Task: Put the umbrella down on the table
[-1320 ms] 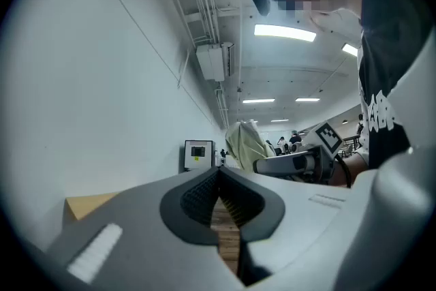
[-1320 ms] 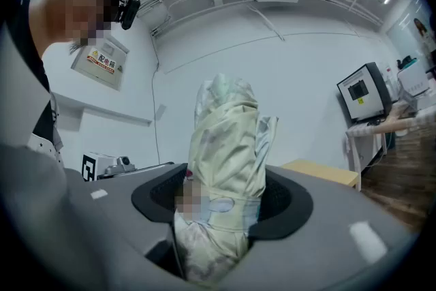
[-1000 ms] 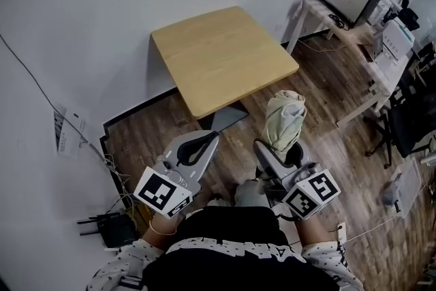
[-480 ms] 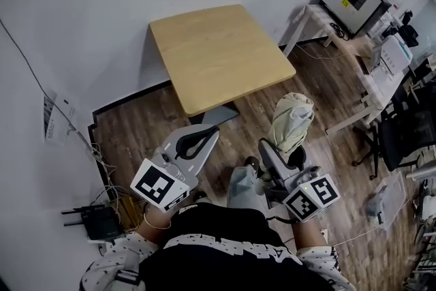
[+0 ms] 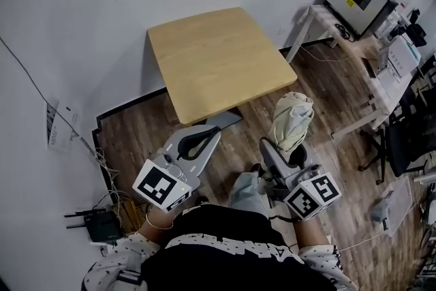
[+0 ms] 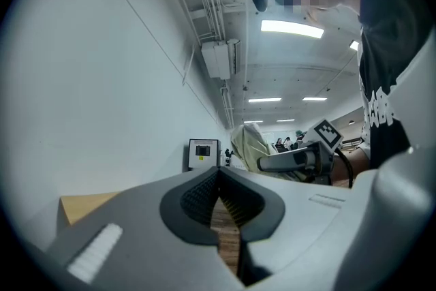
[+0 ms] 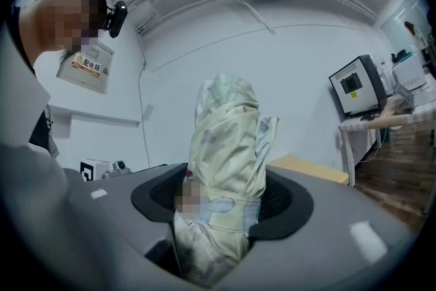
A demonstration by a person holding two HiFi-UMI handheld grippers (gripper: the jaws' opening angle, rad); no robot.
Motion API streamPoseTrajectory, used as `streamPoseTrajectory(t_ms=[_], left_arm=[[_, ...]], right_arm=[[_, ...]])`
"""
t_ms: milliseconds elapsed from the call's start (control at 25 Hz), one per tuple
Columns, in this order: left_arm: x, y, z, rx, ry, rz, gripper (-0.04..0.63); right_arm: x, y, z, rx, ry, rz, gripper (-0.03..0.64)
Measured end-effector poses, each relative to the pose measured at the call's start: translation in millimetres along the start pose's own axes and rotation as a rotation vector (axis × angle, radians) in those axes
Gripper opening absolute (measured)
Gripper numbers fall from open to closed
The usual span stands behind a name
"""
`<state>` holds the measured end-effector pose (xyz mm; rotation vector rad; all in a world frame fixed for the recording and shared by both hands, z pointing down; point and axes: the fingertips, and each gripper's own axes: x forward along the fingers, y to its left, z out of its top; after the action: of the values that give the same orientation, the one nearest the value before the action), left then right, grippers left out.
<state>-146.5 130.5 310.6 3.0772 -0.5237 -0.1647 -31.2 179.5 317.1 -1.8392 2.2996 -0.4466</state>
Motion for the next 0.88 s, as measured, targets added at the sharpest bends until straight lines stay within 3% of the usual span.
streamPoseTrajectory(t_ms=[280,880], left_arm=[[47,-4,-8,-0.003,0.028,-0.018,-0.003],[120,1,-23,-0.001,0.074,0.022,-0.003]], right_arm=[[4,-43,16,0.02,-0.002,-0.003,0.305],[25,-118,26,0.073,0.021,0.049,0.305]])
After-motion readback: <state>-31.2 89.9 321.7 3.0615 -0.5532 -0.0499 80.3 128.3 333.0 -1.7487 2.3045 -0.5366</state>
